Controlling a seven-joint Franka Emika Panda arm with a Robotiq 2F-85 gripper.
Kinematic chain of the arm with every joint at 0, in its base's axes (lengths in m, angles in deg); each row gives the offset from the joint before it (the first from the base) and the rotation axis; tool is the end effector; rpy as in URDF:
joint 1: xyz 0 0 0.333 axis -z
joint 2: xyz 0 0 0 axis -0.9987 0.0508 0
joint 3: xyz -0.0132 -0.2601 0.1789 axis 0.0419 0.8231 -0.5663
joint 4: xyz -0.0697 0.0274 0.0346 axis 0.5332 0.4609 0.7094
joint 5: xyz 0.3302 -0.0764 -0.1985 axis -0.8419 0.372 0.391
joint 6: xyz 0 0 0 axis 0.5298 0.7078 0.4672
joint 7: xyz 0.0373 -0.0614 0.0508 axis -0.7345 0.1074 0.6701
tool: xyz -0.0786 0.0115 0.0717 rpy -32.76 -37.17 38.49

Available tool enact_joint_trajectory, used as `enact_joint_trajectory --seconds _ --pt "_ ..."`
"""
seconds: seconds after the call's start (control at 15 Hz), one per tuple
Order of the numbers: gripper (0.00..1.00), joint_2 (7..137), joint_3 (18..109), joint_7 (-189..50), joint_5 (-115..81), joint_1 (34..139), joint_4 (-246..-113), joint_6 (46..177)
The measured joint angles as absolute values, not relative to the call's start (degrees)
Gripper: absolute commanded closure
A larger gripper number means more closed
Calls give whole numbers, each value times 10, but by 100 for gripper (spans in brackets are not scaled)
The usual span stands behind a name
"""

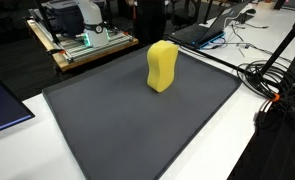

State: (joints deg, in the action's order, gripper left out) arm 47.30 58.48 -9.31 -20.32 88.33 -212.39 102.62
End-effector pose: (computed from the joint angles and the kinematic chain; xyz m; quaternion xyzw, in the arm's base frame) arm 0.5191 -0.0026 0.4638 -0.8375 0.5413 -0.0625 0.0420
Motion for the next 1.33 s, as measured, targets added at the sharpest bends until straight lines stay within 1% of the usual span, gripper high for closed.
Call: enact_joint_trajectory --seconds 0.4,0.8,1.07,1.33 --pt "0 428 588 -220 -248 883 -2280 1224" --pt "0 410 606 -357 -380 883 -2384 1352" --pt "0 399 645 -502 -494 856 -2410 1392" --pt "0 383 693 -605 -538 829 -2409 1365"
